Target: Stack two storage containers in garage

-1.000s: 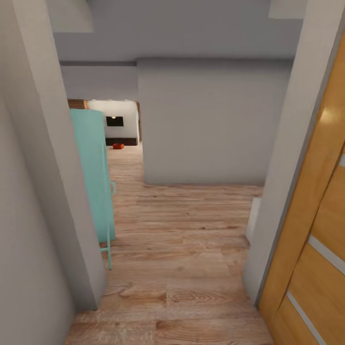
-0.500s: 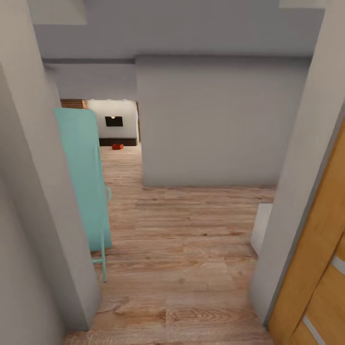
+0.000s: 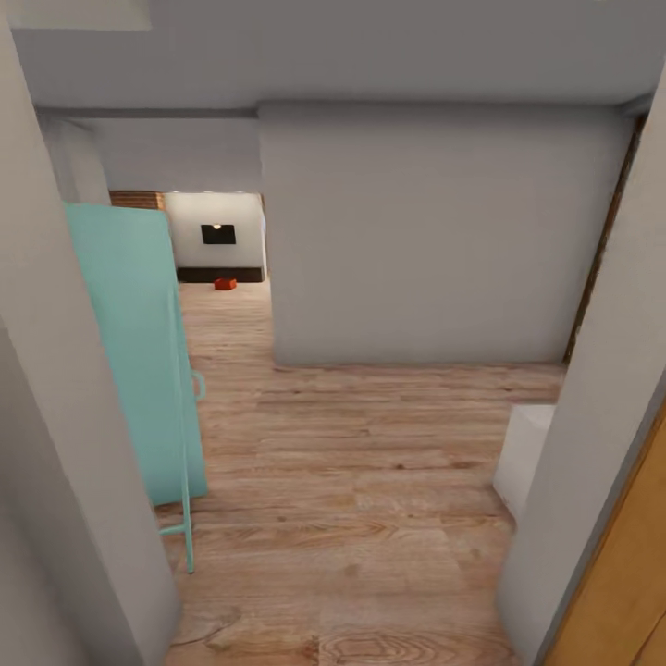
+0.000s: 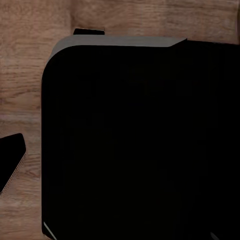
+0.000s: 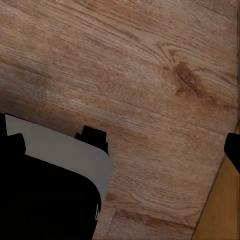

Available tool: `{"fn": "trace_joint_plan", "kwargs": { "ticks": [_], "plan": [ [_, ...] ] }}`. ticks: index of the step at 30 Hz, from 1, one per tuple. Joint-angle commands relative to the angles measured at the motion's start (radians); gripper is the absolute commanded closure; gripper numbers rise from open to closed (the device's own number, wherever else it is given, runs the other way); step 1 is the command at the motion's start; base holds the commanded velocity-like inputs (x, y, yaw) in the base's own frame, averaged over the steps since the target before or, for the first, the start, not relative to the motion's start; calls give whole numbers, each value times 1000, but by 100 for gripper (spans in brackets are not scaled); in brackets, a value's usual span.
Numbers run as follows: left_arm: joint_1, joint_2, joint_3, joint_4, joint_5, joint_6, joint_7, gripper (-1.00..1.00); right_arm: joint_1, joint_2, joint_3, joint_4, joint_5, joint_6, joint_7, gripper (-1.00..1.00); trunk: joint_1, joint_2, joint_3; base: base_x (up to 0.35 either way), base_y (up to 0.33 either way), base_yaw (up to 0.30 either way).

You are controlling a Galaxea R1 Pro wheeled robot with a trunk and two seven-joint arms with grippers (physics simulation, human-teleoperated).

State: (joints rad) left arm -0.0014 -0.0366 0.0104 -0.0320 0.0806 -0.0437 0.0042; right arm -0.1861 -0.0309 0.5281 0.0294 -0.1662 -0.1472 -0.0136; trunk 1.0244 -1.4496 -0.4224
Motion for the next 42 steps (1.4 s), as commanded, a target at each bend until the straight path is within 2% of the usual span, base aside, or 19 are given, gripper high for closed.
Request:
{"fn": "trace_joint_plan", "kwargs": {
  "ticks": [1,42],
  "plan": [
    [0,0,0,0,8,-2,0,-100,-1,0,9,3,-9,-6,0,-100,1,0,-1,323,0,0],
    [0,0,0,0,8,-1,0,-100,-1,2,10,3,-10,-6,0,-100,1,0,-1,323,0,0]
  ]
}}
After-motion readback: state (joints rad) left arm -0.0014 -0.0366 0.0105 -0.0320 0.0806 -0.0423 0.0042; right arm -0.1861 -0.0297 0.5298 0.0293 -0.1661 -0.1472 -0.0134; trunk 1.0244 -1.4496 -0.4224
